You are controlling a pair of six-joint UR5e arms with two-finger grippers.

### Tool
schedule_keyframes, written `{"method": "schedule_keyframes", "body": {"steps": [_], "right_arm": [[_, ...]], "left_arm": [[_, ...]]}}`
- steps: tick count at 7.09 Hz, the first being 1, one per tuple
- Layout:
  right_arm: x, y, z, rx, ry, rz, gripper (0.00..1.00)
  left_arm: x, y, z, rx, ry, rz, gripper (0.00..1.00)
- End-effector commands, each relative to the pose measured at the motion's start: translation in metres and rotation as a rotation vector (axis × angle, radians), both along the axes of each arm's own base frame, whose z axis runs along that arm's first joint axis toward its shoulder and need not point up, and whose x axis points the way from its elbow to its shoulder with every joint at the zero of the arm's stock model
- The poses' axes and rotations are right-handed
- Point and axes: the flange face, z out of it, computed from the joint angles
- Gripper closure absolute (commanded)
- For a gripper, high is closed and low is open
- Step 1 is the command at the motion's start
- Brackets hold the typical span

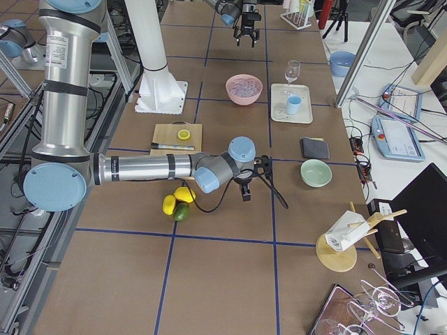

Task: Put ice in cup with scoop
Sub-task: 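Reach the right gripper to the metal scoop while the left nears the bowl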

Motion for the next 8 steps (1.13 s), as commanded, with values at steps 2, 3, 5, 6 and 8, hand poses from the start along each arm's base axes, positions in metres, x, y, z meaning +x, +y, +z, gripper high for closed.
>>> {"method": "schedule_keyframes", "body": {"steps": [2,3,5,6,8], "right_arm": [[-0.071,0.047,-0.049,-0.115,-0.069,0.104,0.0],[-0.087,0.061,-0.077,-0.139,-0.089,0.154,0.0],[-0.107,0.109,-0.075,-0.059,0.008,0.187,0.0],[-0.122,0.12,-0.071,-0.032,0.035,0.196,0.0],[-0.166,0.152,-0.063,0.019,0.088,0.253,0.03]], "left_arm": [[0.056,0.013,-0.023,0.06,0.016,-0.02,0.0],[0.057,0.013,-0.023,0.063,0.013,-0.033,0.0],[0.058,0.011,-0.019,0.056,0.006,-0.036,0.0],[0.058,0.011,-0.019,0.056,0.006,-0.036,0.0],[0.059,0.012,-0.019,0.055,0.005,-0.035,0.0]]}}
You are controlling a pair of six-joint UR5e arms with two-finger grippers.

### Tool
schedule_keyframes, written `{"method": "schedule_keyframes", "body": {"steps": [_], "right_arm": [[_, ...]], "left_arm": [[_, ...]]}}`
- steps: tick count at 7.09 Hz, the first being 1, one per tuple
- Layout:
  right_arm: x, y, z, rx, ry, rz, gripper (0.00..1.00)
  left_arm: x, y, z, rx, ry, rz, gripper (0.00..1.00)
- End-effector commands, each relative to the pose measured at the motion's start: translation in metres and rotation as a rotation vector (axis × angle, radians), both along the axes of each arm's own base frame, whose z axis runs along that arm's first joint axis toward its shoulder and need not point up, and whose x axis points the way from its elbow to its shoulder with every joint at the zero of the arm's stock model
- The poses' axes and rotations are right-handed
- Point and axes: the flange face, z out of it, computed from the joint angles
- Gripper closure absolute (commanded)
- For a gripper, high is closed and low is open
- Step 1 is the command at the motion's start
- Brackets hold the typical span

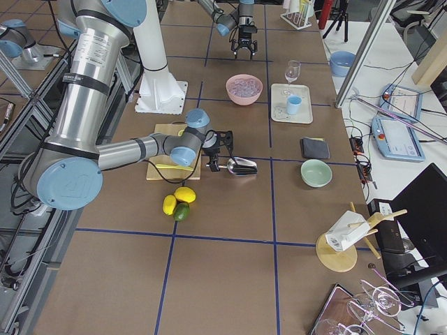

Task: Put ice in cup with scoop
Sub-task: 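Reach the right gripper to the metal scoop while the left nears the bowl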

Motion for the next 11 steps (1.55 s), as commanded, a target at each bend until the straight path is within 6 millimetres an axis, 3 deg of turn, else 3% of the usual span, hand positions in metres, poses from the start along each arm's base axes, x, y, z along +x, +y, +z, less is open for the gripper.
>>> {"method": "schedule_keyframes", "body": {"steps": [1,2,4,6,8,9,11], "right_arm": [[-0.024,0.021,0.009,0.033,0.043,0.037,0.1],[-0.024,0.019,0.024,0.041,0.076,0.041,0.13],[-0.024,0.018,0.026,0.047,0.083,0.042,0.36],[-0.023,0.016,0.025,0.056,0.086,0.064,0.98],[-0.024,0.019,0.021,0.142,0.113,-0.024,1.0],[-0.016,0.022,-0.002,0.281,0.131,-0.13,1.0],[-0.008,0.029,-0.069,0.341,0.02,-0.133,1.0]], "left_arm": [[-0.001,0.001,0.003,-0.003,-0.005,-0.001,0.0],[-0.001,0.001,0.004,-0.003,-0.005,0.001,0.0],[-0.001,0.001,0.004,-0.003,-0.006,-0.001,0.0],[-0.002,0.001,0.007,-0.006,-0.009,-0.001,0.0],[0.0,0.0,0.009,-0.008,-0.012,0.0,0.0],[0.0,-0.001,0.011,-0.012,-0.017,-0.002,0.0],[0.012,0.0,0.012,-0.006,-0.025,-0.011,0.0]]}}
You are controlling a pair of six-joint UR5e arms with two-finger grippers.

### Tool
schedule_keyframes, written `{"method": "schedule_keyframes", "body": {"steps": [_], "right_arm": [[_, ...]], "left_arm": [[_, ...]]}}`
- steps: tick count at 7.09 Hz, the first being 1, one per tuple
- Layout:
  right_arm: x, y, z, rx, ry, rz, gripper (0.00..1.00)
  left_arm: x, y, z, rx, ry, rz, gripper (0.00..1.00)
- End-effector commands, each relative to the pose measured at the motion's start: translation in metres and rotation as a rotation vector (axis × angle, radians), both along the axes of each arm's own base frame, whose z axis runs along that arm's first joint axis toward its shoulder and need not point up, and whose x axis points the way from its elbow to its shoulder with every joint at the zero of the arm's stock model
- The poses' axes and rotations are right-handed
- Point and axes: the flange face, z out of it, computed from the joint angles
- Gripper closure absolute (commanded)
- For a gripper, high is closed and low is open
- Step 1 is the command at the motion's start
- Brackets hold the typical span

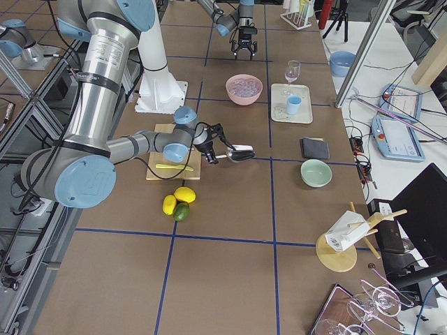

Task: Put ice in cup with scoop
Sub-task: 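Grasp the metal scoop handle with the right gripper and carry it to the pink bowl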

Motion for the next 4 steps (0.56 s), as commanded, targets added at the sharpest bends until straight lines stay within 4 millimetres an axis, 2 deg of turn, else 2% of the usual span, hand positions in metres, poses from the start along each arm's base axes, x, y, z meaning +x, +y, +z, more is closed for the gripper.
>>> {"method": "schedule_keyframes", "body": {"steps": [1,2,3,4], "right_arm": [[-0.002,0.009,-0.056,0.075,-0.087,-0.053,1.0],[-0.016,0.009,-0.077,0.136,-0.114,-0.106,1.0],[-0.026,0.008,-0.094,0.178,-0.144,-0.167,1.0],[-0.033,0.004,-0.109,0.165,-0.188,-0.21,1.0]], "left_arm": [[0.023,0.009,-0.003,0.018,-0.006,-0.02,0.0],[0.045,0.018,-0.007,0.027,-0.007,-0.007,0.0],[0.068,0.019,-0.005,0.021,-0.016,0.016,0.0],[0.079,0.012,-0.01,0.021,-0.019,0.006,0.0]]}}
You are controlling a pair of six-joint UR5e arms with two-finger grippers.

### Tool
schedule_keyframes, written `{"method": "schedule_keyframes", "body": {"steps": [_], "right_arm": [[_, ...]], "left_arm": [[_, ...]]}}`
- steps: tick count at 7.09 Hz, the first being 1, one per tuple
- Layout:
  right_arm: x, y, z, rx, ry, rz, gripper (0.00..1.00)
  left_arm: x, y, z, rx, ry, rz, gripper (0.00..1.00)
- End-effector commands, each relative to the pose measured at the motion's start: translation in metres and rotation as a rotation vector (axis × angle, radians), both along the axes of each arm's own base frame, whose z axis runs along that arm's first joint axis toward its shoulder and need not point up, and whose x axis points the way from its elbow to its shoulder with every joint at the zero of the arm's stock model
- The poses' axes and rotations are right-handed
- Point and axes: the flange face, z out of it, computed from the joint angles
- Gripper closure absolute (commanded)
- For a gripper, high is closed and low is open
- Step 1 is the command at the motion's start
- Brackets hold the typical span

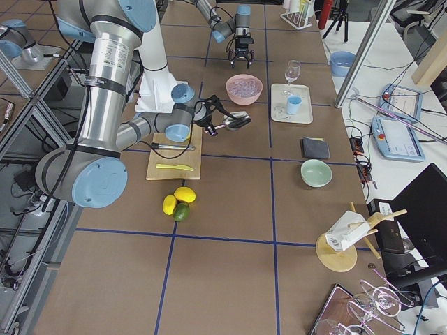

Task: Put ice in cup with scoop
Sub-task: 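Grasp the metal scoop handle with the right gripper and carry it to the pink bowl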

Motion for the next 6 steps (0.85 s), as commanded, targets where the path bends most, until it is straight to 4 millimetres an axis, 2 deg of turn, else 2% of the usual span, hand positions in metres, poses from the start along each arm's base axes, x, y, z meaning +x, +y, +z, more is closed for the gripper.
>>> {"method": "schedule_keyframes", "body": {"steps": [1,2,3,5,6], "right_arm": [[-0.021,-0.014,-0.048,0.005,-0.083,-0.096,1.0],[-0.039,-0.025,-0.077,-0.003,-0.078,-0.101,1.0],[-0.059,-0.036,-0.115,-0.01,-0.066,-0.111,1.0],[-0.078,-0.045,-0.153,-0.009,-0.004,-0.155,1.0],[-0.084,-0.056,-0.179,0.003,0.085,-0.209,1.0]], "left_arm": [[0.029,-0.008,-0.012,0.012,-0.003,-0.024,0.0],[0.034,-0.01,-0.013,0.012,-0.005,-0.028,0.0],[0.036,-0.009,-0.012,0.01,-0.007,-0.024,0.0],[0.039,-0.011,-0.008,0.008,-0.011,-0.026,0.0],[0.04,-0.012,-0.007,0.012,-0.005,-0.026,0.0]]}}
